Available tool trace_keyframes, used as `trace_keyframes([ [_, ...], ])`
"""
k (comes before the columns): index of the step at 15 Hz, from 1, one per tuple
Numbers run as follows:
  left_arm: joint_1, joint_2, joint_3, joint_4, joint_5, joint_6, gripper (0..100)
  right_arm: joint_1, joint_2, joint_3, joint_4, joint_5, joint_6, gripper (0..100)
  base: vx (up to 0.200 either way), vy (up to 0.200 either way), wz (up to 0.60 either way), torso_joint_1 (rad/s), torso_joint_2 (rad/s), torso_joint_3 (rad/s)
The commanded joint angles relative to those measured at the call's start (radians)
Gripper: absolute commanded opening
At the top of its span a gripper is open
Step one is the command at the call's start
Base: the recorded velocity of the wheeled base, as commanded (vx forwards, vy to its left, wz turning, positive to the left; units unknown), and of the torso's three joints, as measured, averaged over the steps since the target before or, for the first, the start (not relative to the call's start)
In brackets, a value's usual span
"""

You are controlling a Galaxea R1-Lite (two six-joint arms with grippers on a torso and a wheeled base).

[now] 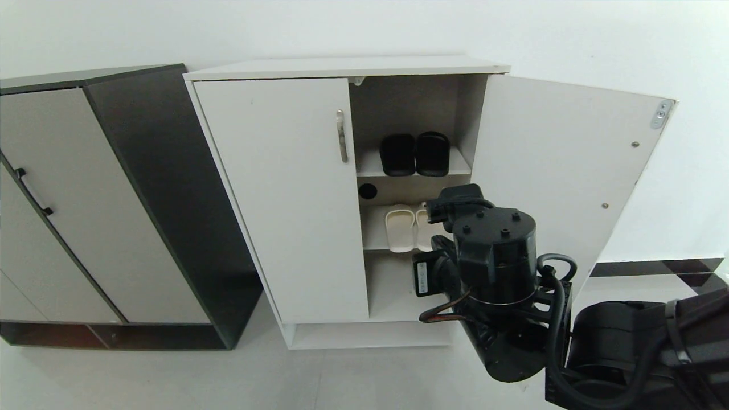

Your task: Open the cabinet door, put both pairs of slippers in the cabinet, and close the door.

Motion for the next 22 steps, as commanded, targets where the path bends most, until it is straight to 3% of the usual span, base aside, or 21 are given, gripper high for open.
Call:
trace_keyframes([
  [1, 0.000, 0.001, 0.000, 0.000, 0.000, 0.000, 0, -0.007, 0.004, 0.002, -0.004, 0.002, -0.001, 0, 0.000, 0.000, 0.00, 0.000, 0.00, 0.000],
  [19, 0.000, 0.001, 0.000, 0.000, 0.000, -0.001, 0, -0.012, 0.004, 0.034, -0.004, 0.010, -0.016, 0, 0.000, 0.000, 0.00, 0.000, 0.00, 0.000],
  [22, -0.002, 0.001, 0.000, 0.000, 0.000, -0.001, 0, -0.012, 0.004, 0.034, -0.003, 0.010, -0.018, 0, 0.000, 0.000, 0.00, 0.006, -0.17, -0.266],
])
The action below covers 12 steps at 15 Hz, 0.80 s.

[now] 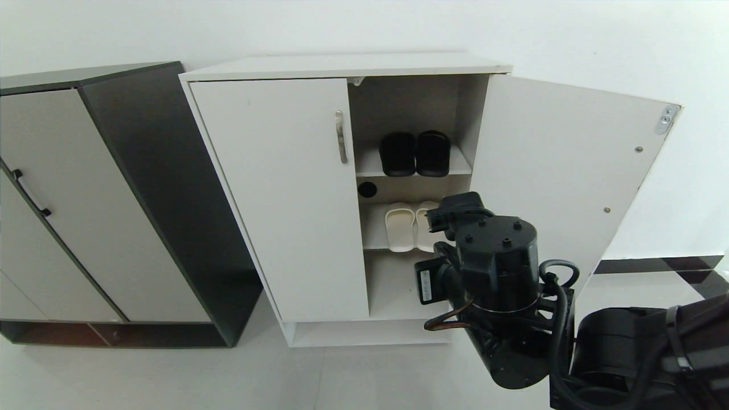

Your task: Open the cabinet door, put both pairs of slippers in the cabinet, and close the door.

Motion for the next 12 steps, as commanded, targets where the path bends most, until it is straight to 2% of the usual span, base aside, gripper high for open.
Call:
trace_keyframes([
  [1, 0.001, 0.001, 0.000, -0.002, 0.000, 0.000, 0, -0.001, 0.002, 0.002, 0.000, 0.000, 0.000, 0, 0.000, 0.000, 0.00, 0.046, -0.28, -0.359],
  [5, 0.001, 0.001, 0.000, -0.002, 0.000, 0.000, 0, -0.001, 0.000, 0.000, 0.000, 0.000, 0.000, 0, 0.000, 0.000, 0.00, 0.060, -0.52, -0.359],
  [12, 0.001, 0.001, 0.000, -0.002, -0.002, 0.002, 0, -0.007, 0.002, 0.000, 0.000, 0.000, -0.009, 0, 0.000, 0.000, 0.00, 0.133, -0.46, -0.332],
])
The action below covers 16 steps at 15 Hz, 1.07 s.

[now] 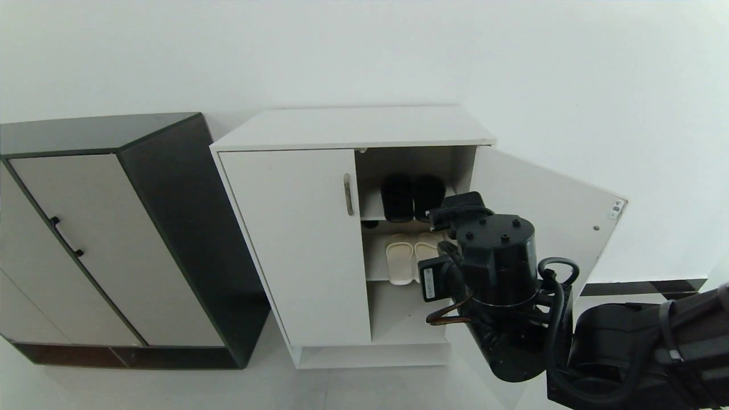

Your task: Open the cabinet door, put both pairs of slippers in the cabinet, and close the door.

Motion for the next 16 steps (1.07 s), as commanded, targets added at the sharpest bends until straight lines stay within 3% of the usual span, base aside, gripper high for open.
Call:
trace_keyframes([
  [1, 0.000, 0.001, 0.000, 0.000, 0.000, 0.000, 0, -0.004, 0.001, 0.000, 0.000, 0.000, -0.001, 0, 0.000, 0.000, 0.00, 0.168, -0.48, -0.315],
  [16, 0.000, 0.001, 0.000, 0.000, -0.002, 0.000, 0, -0.010, 0.001, 0.000, 0.000, 0.000, -0.001, 0, 0.000, 0.000, 0.00, 0.214, -0.53, -0.314],
])
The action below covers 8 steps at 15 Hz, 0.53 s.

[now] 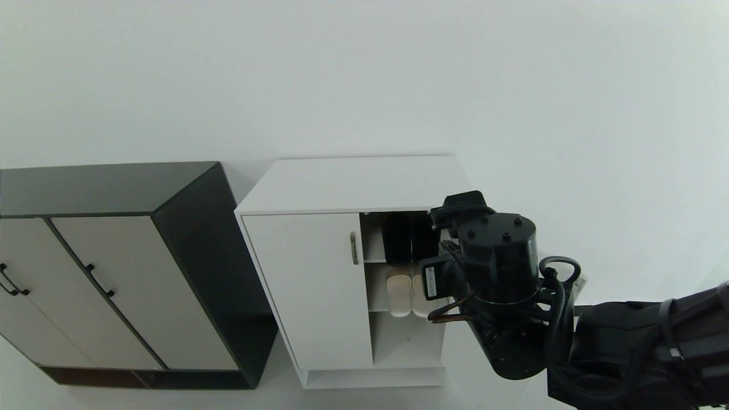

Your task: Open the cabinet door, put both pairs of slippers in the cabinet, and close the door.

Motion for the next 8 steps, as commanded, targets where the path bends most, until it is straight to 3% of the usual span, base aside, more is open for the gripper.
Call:
trace_keyframes([
  [1, 0.000, 0.001, 0.000, 0.000, 0.000, 0.000, 0, -0.004, 0.001, 0.000, -0.002, 0.000, -0.006, 0, 0.000, 0.000, 0.00, 0.261, -0.59, -0.339],
  [3, 0.000, 0.001, 0.000, 0.000, 0.001, 0.000, 0, -0.004, 0.001, 0.000, -0.002, 0.000, -0.008, 0, 0.000, 0.000, 0.00, 0.205, -0.46, -0.244],
  [8, 0.000, 0.001, 0.000, 0.000, 0.001, 0.000, 0, -0.004, 0.001, 0.005, -0.002, 0.014, -0.008, 0, 0.000, 0.000, 0.00, 0.019, -0.04, -0.020],
])
